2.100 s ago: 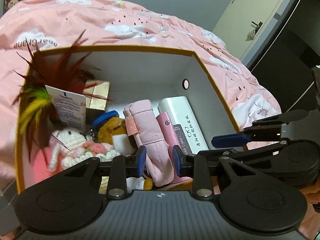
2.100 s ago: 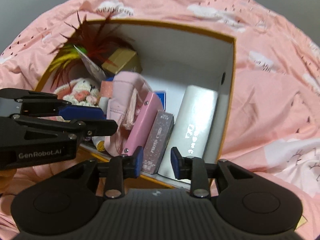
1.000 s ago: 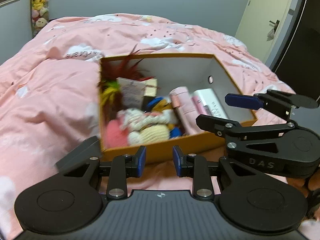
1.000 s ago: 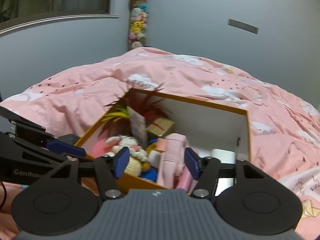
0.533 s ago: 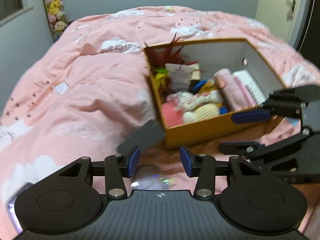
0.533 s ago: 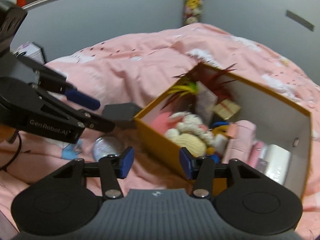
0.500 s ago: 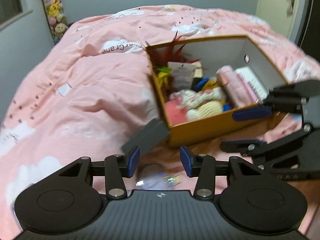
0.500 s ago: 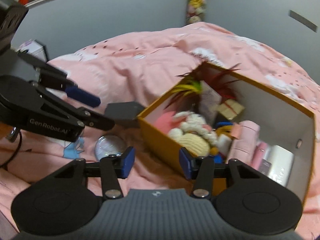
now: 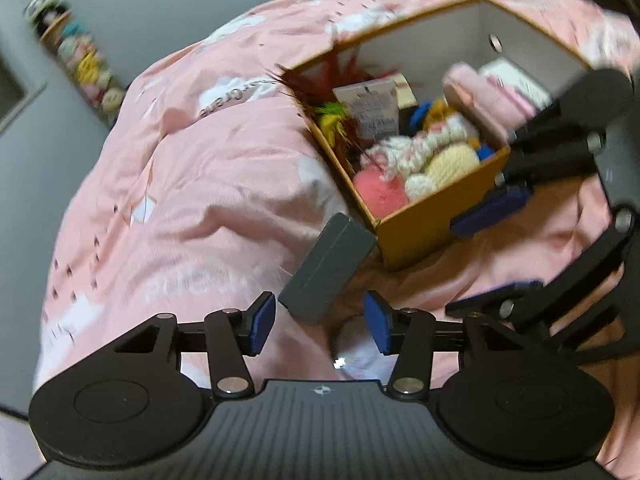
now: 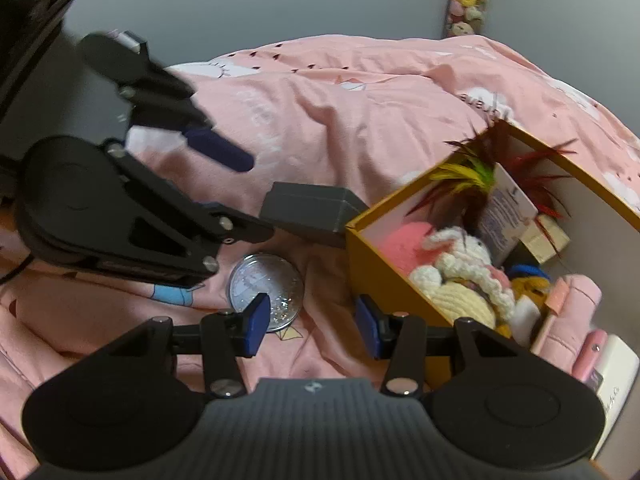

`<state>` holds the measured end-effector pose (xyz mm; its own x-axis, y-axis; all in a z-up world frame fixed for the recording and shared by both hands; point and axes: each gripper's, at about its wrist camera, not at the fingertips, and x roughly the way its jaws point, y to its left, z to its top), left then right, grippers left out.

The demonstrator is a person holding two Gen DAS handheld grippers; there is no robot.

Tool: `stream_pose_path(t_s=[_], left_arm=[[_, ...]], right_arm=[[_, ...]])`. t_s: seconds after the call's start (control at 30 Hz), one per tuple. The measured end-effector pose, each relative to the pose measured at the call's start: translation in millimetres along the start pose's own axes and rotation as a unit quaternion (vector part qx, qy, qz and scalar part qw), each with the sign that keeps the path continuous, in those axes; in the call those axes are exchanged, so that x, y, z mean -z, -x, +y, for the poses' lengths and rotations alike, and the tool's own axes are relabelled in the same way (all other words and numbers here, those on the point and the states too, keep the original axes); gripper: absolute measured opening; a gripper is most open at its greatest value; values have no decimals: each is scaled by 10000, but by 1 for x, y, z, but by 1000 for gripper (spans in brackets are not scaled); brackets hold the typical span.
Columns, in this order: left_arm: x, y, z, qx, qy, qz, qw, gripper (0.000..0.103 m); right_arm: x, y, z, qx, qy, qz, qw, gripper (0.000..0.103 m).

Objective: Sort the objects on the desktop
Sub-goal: 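Grasp the dark grey box with the left gripper while the right grasps the glitter mirror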

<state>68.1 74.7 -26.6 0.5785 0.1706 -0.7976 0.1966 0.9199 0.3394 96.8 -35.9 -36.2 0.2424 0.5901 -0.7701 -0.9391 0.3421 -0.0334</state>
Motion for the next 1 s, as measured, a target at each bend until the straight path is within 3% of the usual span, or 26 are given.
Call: stream_pose_path(t_s=[0.2,0.47,0.53,0.77,1.0], left_arm=[[-7,-22,-13,-133,-922,108,9956,57],[-13,-52,-20,-157,-1370,242,9902,56],[-13,-55,-21,-198,-1388,201,9899,48],[-14,-55,-20,-106,-1244,219,9919,43],[-16,-35,0,378,-384,380,9978,41]], right_arm=[[-3,-10,-10,-47,27,142,9999,49],[0,-29,-14,-285,-82,483,9984,50],[0,-33,-14,-335,-103,557,9978,50],[1,-38,-15,-397,-203,668,9968,50],[1,-37,-14,-345,-250,694,9967,50]])
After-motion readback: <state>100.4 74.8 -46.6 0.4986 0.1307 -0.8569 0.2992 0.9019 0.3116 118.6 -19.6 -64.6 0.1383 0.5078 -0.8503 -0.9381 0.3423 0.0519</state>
